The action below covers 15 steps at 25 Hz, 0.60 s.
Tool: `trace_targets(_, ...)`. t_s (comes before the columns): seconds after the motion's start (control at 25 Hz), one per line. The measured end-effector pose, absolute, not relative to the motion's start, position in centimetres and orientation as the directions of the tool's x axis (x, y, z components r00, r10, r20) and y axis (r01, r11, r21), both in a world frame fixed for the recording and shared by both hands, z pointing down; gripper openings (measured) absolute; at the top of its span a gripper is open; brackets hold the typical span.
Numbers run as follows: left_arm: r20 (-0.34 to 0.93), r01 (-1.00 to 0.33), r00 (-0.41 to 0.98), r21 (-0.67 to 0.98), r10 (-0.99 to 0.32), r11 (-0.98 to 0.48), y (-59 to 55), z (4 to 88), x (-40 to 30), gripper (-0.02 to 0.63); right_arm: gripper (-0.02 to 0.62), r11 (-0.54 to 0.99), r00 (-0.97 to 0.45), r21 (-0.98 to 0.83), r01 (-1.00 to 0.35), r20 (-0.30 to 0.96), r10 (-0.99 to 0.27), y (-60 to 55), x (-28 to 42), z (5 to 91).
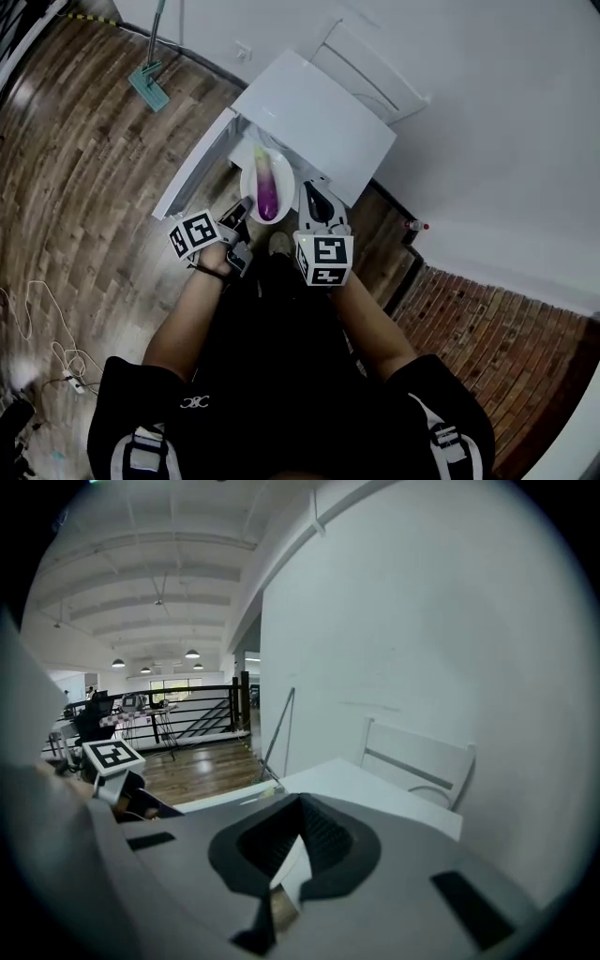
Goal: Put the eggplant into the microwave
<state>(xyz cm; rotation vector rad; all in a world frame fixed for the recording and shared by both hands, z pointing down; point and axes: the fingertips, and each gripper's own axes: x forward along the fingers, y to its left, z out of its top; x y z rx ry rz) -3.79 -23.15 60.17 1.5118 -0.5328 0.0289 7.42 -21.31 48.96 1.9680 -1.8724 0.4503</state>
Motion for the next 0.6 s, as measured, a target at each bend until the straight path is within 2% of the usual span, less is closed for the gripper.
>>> trace_targets(0.36,0.367,-0.374,0.859,0.926,-0.357,0.054,-25.6,71.5,-2.9,0.017,0.005,0.120,-0.058,0.065,-0.991,0.594,-0.802,-23.7,5.3,59.2)
trace_targets(0.6,0.328,-0.334,0.865,0.941,-0.379,0.053,-28.3,77.9,0.3,0.017,0.005,0.029,0.007,0.049,-0.998,0.613,-0.790,-25.3,7.4,66.5)
